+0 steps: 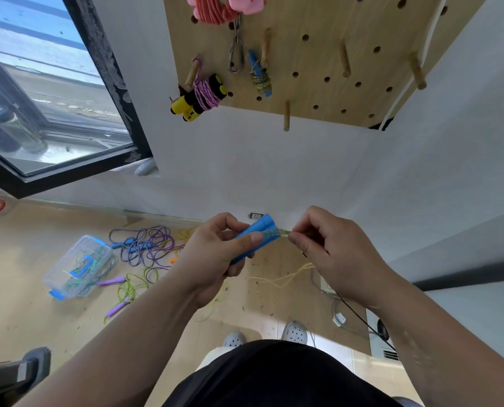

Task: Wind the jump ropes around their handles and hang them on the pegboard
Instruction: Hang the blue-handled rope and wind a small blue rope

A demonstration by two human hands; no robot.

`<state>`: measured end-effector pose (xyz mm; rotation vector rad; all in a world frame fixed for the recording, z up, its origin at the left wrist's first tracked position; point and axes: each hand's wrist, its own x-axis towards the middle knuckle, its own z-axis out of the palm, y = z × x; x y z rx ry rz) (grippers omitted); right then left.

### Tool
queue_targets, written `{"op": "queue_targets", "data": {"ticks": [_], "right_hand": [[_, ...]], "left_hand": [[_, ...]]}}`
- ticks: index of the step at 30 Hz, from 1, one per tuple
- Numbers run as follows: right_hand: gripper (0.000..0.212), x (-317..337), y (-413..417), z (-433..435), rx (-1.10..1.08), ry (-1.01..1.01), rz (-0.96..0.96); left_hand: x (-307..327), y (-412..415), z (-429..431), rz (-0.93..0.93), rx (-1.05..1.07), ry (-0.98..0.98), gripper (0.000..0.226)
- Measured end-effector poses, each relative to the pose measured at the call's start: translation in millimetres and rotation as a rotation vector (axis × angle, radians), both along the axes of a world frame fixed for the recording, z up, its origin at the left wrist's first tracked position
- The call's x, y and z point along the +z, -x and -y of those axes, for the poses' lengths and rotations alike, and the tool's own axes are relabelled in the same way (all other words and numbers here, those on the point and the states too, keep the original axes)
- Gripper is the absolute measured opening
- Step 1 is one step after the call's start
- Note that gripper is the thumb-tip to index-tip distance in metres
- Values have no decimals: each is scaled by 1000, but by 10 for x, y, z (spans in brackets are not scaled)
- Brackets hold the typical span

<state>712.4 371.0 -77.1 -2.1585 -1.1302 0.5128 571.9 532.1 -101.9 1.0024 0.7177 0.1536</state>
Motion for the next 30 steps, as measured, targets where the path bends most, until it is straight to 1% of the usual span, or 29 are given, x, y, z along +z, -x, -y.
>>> {"op": "queue_targets", "data": {"ticks": [2, 5, 6, 8, 11, 15, 18, 20, 23, 25, 28, 30], "right_hand": [[14, -35, 6, -9, -29, -40, -68], [6, -84, 12, -6, -32, -39, -190], [13, -97, 13, 0, -19, -19, -201], [21, -119, 21, 1, 4, 31, -173], [22, -140, 25, -31, 5, 75, -112], [21, -145, 8, -50, 41, 84, -152], [22, -137, -6, -54, 111, 122, -178], [22, -130, -60, -72, 151, 151, -186], [18, -107, -212, -116, 253, 238, -187], [12, -58, -295, -161, 322, 295, -192], [2, 22, -374, -259, 383, 346, -197], [4, 72, -403, -335, 420, 383, -161]], "left_hand": [[9, -17, 0, 11, 26, 32, 35], [1, -23, -23, 8, 82, 34, 34], [-5, -21, -27, 4, 94, 27, 34], [-8, -19, -14, -4, 115, 27, 33], [-5, -25, 22, 20, 140, 89, 28], [78, -19, -18, 78, 147, 232, 20], [191, -12, -41, 101, 54, 254, 19], [227, -10, -23, 73, -51, 216, 22], [158, 8, -28, 6, -196, 140, 35], [102, 24, -47, -32, -281, 69, 30], [41, 25, -59, -98, -387, -91, 30], [-3, -10, -71, -152, -424, -224, 32]]}}
